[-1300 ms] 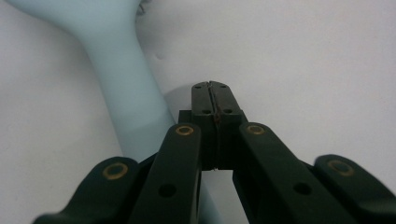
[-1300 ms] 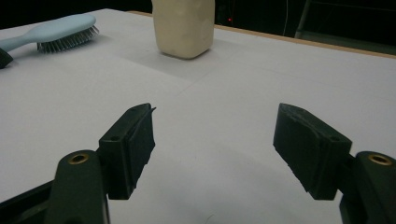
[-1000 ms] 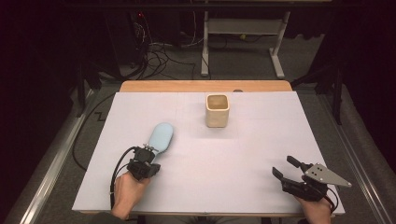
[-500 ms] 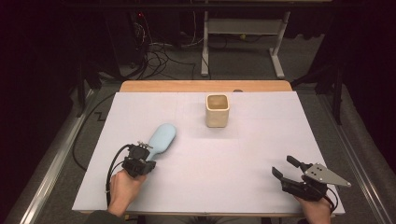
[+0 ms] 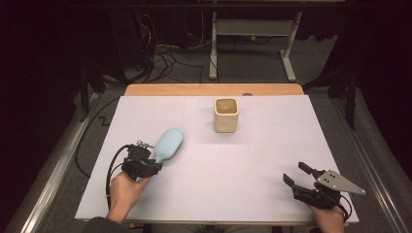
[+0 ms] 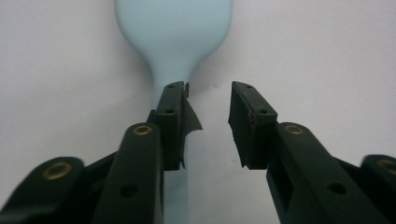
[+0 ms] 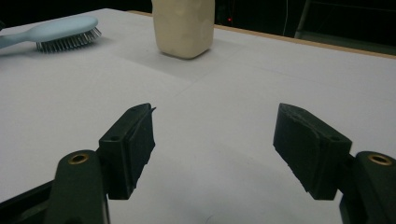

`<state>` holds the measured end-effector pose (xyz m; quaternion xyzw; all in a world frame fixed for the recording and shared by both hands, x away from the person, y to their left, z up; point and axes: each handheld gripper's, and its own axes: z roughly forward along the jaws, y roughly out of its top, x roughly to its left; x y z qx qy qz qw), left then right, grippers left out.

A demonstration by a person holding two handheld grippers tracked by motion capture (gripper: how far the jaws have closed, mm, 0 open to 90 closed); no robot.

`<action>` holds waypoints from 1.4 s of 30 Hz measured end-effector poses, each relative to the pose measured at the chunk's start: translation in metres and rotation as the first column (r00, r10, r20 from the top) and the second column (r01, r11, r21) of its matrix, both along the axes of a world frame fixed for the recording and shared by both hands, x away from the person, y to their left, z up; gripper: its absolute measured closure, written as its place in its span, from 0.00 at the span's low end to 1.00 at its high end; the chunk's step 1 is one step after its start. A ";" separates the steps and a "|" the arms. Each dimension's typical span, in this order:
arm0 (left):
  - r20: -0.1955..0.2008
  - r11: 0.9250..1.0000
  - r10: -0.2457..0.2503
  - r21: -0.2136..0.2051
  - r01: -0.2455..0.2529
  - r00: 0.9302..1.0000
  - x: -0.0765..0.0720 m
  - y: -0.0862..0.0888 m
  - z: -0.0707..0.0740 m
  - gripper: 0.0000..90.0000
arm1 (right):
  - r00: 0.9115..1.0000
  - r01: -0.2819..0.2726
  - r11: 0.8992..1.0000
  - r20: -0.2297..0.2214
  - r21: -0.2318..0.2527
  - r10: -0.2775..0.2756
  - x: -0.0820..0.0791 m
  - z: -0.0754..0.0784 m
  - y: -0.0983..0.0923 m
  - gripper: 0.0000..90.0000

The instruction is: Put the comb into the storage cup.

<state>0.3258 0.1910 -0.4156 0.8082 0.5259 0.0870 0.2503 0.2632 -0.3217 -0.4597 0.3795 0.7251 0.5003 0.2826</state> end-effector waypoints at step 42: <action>-0.125 0.994 0.018 0.112 -0.004 0.992 0.045 -0.006 -0.028 0.59 | 1.000 0.002 1.000 -0.016 0.002 -0.002 0.001 -0.001 0.002 0.33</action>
